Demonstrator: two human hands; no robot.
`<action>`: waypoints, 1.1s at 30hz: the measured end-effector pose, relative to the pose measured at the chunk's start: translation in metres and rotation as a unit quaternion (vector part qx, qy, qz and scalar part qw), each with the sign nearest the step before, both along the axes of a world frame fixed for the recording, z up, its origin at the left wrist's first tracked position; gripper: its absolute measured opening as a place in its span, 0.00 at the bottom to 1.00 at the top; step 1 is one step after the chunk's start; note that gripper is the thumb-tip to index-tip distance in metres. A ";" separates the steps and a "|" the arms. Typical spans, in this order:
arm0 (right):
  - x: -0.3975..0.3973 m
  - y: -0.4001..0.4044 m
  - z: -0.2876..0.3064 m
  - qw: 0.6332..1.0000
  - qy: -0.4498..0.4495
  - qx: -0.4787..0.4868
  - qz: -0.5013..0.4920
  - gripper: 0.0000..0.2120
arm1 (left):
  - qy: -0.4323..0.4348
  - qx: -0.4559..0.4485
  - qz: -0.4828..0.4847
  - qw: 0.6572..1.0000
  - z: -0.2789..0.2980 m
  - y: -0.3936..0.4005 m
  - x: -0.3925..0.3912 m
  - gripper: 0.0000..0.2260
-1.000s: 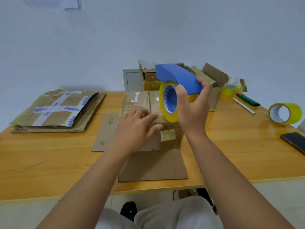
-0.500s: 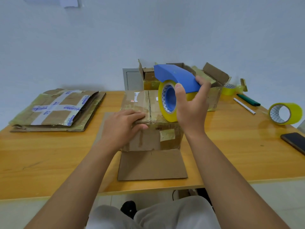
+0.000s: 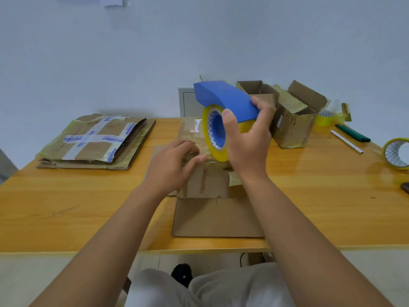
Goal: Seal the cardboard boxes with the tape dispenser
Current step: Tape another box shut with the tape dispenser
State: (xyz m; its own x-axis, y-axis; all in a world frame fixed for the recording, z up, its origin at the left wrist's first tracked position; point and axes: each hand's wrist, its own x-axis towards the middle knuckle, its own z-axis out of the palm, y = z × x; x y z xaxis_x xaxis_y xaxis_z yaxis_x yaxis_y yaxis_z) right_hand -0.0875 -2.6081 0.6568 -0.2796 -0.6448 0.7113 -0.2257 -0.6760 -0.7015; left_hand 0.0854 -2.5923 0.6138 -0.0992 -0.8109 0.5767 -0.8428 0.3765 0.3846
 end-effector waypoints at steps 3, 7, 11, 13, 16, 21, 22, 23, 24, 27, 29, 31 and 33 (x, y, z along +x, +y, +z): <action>-0.004 -0.008 0.004 1.000 0.011 0.022 -0.004 0.23 | -0.022 -0.058 0.030 0.998 -0.011 -0.001 -0.002 0.18; -0.001 -0.010 0.005 0.999 0.024 0.021 -0.015 0.23 | -0.010 -0.098 0.047 0.994 -0.018 -0.001 -0.004 0.20; -0.001 -0.010 0.004 0.999 0.020 0.019 -0.015 0.23 | 0.002 -0.082 -0.005 0.997 -0.021 -0.001 0.010 0.16; -0.001 -0.009 0.004 1.000 0.019 0.020 -0.014 0.23 | 0.005 -0.081 0.000 0.997 -0.022 0.000 0.008 0.13; -0.001 -0.009 0.005 0.999 0.014 0.026 -0.014 0.24 | 0.009 -0.067 0.011 0.998 -0.024 0.001 0.006 0.12; 0.000 -0.008 0.005 0.999 0.017 0.032 -0.019 0.24 | 0.007 -0.075 0.005 0.997 -0.025 0.000 0.011 0.11; 0.001 -0.008 0.005 0.999 0.016 0.035 -0.019 0.25 | 0.002 -0.085 0.008 0.996 -0.026 0.000 0.010 0.11; 0.001 -0.008 0.006 0.999 0.014 0.037 -0.019 0.25 | 0.002 -0.089 0.009 0.996 -0.027 0.000 0.009 0.11; 0.002 -0.008 0.008 0.999 0.009 0.037 -0.019 0.25 | 0.007 -0.088 0.008 0.996 -0.027 0.001 0.008 0.11; 0.010 -0.004 0.012 0.999 -0.012 0.029 -0.013 0.24 | 0.033 -0.073 0.006 0.997 -0.025 0.001 0.009 0.12; 0.023 0.002 0.009 0.999 -0.026 0.020 -0.003 0.23 | 0.033 -0.069 0.015 0.997 -0.024 0.003 0.009 0.14; 0.036 0.007 0.004 1.000 -0.019 0.009 -0.002 0.23 | 0.069 -0.053 0.012 0.996 -0.024 0.006 0.008 0.14; 0.042 0.008 0.000 1.000 -0.007 -0.001 0.001 0.23 | 0.134 -0.013 -0.015 0.991 -0.026 0.010 0.009 0.15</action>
State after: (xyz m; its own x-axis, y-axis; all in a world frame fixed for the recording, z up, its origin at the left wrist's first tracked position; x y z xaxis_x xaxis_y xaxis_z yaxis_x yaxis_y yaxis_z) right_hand -0.0457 -2.6000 0.6571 -0.2886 -0.6445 0.7081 -0.2141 -0.6774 -0.7038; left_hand 0.0947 -2.5826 0.5883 0.0373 -0.7945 0.6061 -0.6999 0.4122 0.5833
